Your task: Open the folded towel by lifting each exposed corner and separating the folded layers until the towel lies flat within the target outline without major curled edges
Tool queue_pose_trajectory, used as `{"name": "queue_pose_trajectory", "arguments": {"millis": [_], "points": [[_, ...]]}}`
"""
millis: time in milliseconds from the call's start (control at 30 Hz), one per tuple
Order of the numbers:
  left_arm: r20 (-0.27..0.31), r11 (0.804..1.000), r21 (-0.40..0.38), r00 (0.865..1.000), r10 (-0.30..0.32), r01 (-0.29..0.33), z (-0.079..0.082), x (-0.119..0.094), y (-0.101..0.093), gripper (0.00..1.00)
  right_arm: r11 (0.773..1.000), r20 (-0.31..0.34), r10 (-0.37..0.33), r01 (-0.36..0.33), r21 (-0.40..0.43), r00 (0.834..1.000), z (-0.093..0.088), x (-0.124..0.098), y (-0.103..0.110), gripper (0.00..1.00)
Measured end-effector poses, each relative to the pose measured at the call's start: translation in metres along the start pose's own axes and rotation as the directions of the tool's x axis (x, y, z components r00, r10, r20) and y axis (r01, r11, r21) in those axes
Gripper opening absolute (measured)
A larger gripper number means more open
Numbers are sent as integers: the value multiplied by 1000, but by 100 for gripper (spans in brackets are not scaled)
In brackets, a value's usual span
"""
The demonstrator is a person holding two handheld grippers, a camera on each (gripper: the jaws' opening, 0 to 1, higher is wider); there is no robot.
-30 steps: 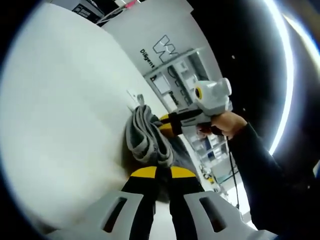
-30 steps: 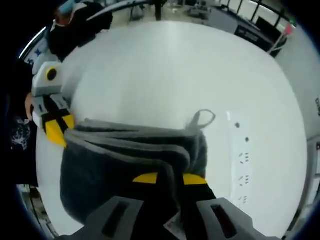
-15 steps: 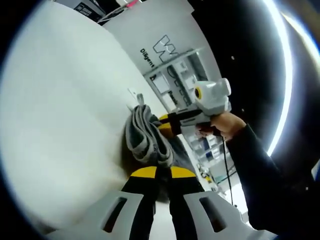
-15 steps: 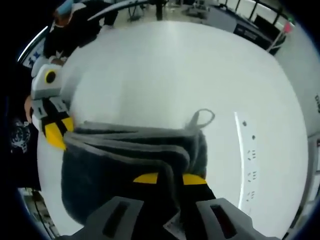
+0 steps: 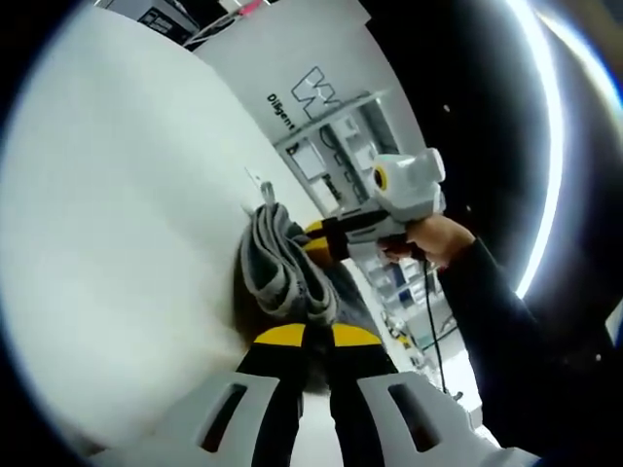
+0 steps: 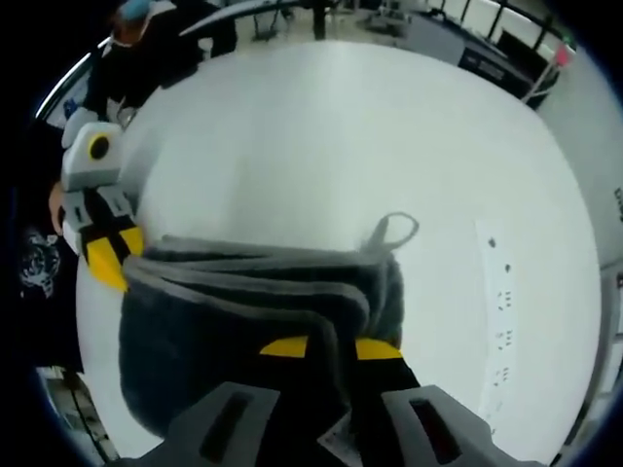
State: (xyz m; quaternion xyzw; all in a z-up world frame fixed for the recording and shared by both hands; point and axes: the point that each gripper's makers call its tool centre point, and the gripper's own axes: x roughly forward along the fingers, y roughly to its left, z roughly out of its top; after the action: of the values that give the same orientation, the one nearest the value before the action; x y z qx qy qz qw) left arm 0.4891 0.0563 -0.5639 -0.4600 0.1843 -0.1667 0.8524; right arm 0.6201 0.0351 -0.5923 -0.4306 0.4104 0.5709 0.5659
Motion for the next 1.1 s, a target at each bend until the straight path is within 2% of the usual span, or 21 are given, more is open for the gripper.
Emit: {"name": "queue_pose_trajectory", "arguments": {"millis": [267, 400, 600, 667, 867, 933, 1067, 1100], "points": [[-1, 1000, 2, 1000, 1, -1, -4, -11, -1, 4, 1000, 15, 11, -11, -3, 1000, 0, 0, 7, 10], [-1, 1000, -1, 1000, -1, 1, -9, -17, -1, 4, 1000, 34, 13, -14, 26, 999, 0, 0, 13, 10], [-4, 1000, 0, 1000, -6, 6, -14, -27, -2, 4, 999, 48, 15, -17, 32, 999, 0, 0, 29, 10], [-7, 1000, 3, 1000, -9, 9, -16, -31, -2, 4, 999, 49, 14, -16, 28, 999, -1, 0, 43, 10], [-18, 1000, 14, 1000, -15, 15, -28, -44, -5, 4, 1000, 46, 14, -15, 11, 999, -2, 1, 62, 10], [-20, 1000, 16, 1000, -16, 16, -32, -47, -6, 4, 1000, 48, 16, -16, 10, 999, -2, 0, 58, 10], [-19, 1000, 22, 1000, -19, 20, -38, -57, -11, 4, 1000, 50, 15, -16, 13, 999, -3, 0, 73, 10], [-19, 1000, 23, 1000, -19, 20, -40, -59, -12, 4, 1000, 50, 14, -15, 13, 999, -3, -1, 67, 10]]}}
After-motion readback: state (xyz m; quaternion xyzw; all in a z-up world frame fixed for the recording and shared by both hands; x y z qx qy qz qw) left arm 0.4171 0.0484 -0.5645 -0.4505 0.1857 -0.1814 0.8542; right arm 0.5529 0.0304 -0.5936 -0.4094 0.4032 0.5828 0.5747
